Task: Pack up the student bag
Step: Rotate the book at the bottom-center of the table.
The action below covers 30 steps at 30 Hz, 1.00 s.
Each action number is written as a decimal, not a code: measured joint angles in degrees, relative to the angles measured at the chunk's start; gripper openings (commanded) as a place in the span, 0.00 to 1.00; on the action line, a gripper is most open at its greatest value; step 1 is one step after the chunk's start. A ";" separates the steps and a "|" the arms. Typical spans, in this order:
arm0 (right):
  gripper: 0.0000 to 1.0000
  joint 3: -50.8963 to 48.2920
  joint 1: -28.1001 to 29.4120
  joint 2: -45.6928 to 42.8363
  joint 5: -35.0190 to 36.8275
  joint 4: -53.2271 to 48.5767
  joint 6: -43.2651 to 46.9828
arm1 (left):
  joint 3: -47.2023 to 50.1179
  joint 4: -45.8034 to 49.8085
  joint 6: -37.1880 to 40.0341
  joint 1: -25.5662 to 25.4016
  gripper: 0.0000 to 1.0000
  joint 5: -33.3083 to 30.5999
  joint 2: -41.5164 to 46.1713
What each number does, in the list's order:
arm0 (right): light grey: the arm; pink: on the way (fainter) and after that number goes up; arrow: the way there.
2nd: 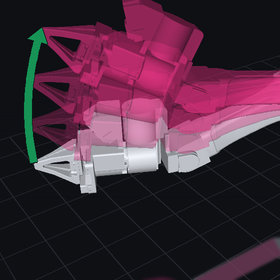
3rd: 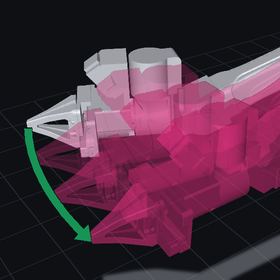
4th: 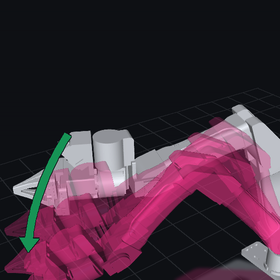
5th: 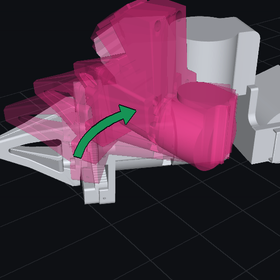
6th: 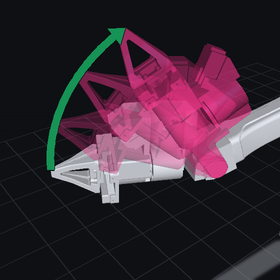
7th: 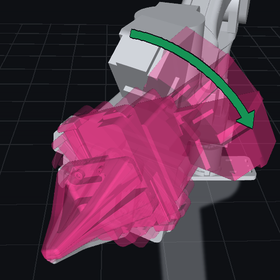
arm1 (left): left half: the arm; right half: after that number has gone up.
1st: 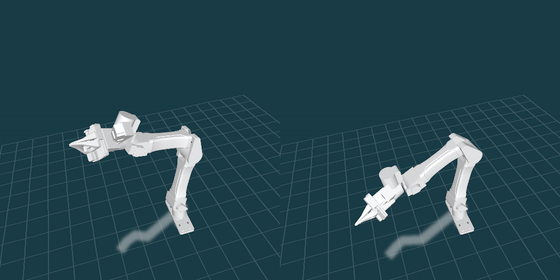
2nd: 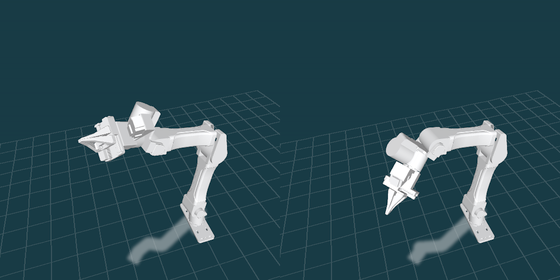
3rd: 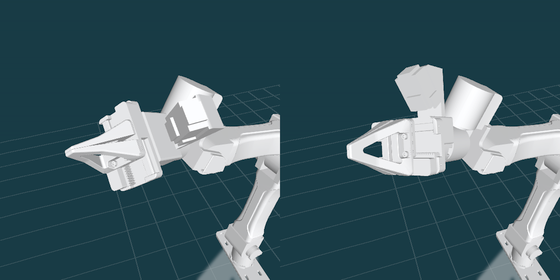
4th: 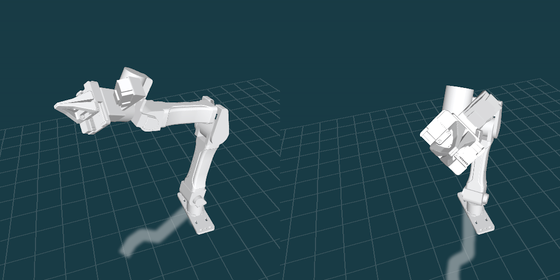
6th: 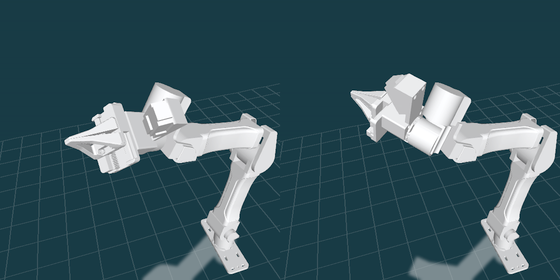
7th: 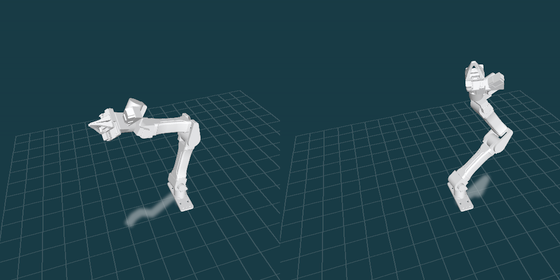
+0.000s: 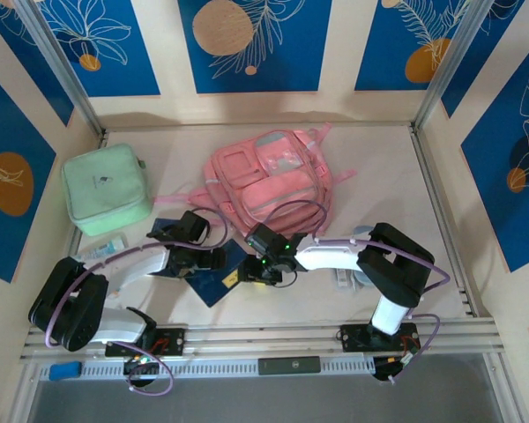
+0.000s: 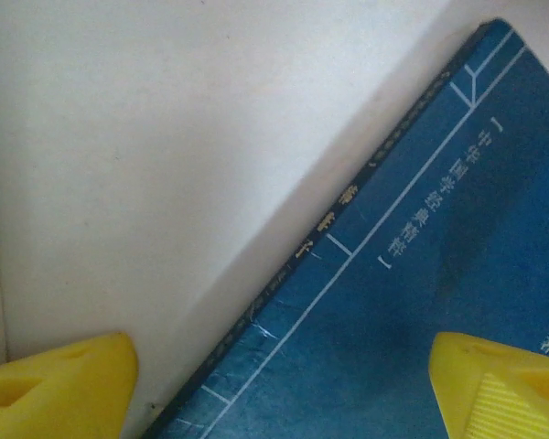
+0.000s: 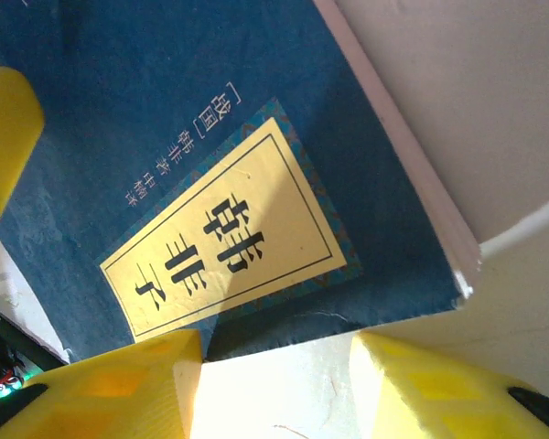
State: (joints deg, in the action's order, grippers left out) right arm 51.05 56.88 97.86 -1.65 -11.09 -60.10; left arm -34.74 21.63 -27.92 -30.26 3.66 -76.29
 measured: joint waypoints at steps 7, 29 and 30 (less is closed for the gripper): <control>0.47 2.82 -2.47 2.45 -1.79 0.07 0.68 | 2.86 -2.82 -4.85 -0.24 0.83 0.55 3.06; 0.55 14.95 -10.19 3.63 -5.07 -11.82 13.05 | 10.75 9.64 -26.18 -10.54 0.73 -5.44 32.20; 0.56 13.99 -9.60 2.29 -5.03 -12.96 13.16 | 11.02 9.99 -26.64 -10.54 0.72 -5.42 32.79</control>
State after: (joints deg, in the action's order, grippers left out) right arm 65.04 47.29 100.16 -6.68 -24.05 -46.94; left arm -23.73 31.62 -54.57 -40.80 -1.76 -43.51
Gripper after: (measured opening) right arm 0.550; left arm 0.740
